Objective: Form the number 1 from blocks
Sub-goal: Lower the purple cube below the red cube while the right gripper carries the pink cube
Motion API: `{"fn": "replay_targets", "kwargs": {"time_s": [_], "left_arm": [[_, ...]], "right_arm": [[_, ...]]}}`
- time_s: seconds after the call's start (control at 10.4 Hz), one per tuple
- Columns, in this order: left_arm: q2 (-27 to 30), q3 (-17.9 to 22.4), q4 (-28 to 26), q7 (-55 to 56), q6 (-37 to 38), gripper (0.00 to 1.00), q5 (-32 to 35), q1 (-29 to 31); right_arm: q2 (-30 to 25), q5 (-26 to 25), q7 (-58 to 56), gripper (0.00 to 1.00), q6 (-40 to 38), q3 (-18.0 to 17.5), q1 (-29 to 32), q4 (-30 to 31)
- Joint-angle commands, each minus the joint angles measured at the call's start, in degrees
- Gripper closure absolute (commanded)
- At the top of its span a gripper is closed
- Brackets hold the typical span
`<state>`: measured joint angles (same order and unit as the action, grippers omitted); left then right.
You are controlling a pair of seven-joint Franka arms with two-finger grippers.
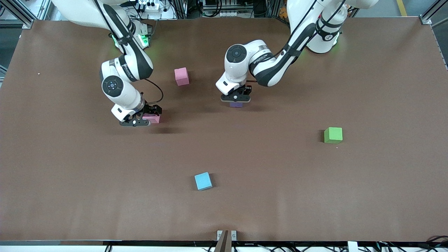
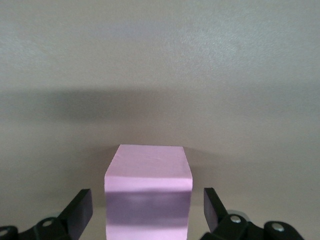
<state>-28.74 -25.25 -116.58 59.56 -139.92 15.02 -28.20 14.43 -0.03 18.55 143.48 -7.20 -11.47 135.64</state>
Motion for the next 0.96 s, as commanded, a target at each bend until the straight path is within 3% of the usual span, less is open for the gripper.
{"fn": "replay_targets", "kwargs": {"time_s": [0.0, 0.67, 0.87], "left_arm": [[1.93, -1.55, -2.68, 3.27, -1.58, 1.0, 2.03, 1.39], [2.37, -4.1, -3.91, 6.62, -1.58, 1.0, 2.03, 3.5], [2.46, -4.8, -4.18, 6.88, -1.58, 1.0, 2.03, 3.59]], "right_arm": [[1.12, 1.17, -0.18, 0.02, 1.97, -0.8, 1.01, 0.24], [1.21, 1.17, 0.08, 0.39, 4.96, -0.8, 0.22, 2.78], [0.86, 1.17, 0.17, 0.42, 4.7, -0.62, 0.22, 2.7]]}}
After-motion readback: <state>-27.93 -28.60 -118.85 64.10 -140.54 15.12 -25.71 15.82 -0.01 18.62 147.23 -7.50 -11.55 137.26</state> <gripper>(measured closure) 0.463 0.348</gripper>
